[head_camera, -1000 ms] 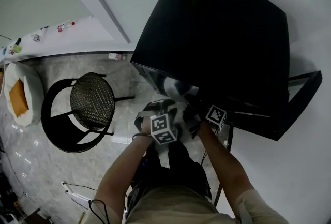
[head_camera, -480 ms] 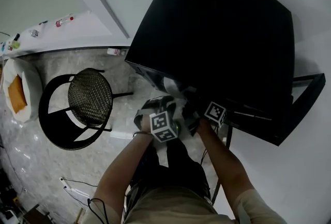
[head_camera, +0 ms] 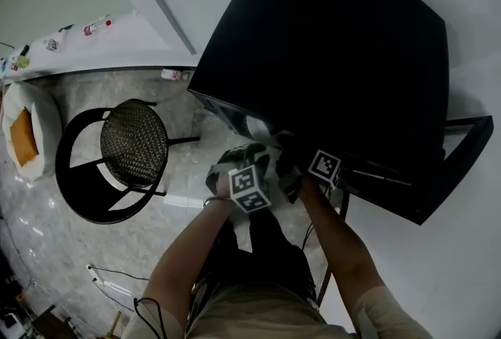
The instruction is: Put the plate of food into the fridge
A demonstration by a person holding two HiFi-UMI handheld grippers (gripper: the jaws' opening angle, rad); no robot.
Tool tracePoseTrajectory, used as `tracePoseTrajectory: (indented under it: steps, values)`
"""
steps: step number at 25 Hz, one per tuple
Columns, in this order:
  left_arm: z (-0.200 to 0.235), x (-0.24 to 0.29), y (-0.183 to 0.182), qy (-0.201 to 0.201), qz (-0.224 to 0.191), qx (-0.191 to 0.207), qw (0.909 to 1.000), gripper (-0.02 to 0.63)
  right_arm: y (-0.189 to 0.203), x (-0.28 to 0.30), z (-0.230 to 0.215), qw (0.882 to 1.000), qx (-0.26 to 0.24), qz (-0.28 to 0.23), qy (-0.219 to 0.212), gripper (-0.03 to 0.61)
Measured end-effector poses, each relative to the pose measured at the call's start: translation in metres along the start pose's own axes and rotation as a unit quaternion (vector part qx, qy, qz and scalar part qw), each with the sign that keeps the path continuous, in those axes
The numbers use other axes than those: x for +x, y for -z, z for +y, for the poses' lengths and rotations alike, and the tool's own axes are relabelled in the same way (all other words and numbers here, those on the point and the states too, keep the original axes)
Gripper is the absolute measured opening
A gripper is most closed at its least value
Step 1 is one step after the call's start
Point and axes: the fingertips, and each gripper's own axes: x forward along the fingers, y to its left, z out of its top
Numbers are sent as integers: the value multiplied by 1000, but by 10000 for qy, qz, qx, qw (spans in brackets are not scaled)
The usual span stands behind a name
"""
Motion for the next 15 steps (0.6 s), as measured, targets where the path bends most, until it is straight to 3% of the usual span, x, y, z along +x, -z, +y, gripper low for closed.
tracePoseTrajectory:
  steps: [4, 7, 10, 15]
  values:
    - [2, 4, -2, -4, -8, -100, 9999, 64, 5, 4, 0, 9996, -202, 145, -163, 32]
    - [4, 6, -2, -29, -3, -196, 9998, 63, 9, 7, 6, 9964, -730, 401, -141, 34]
    - [4, 8, -2, -13, -1, -251, 9997, 60, 15, 7, 11, 9899, -1238, 682, -135, 63]
    - [5, 8, 1, -4, -10, -404, 9992, 55, 25, 4, 20, 9866, -1290, 930, -379, 143]
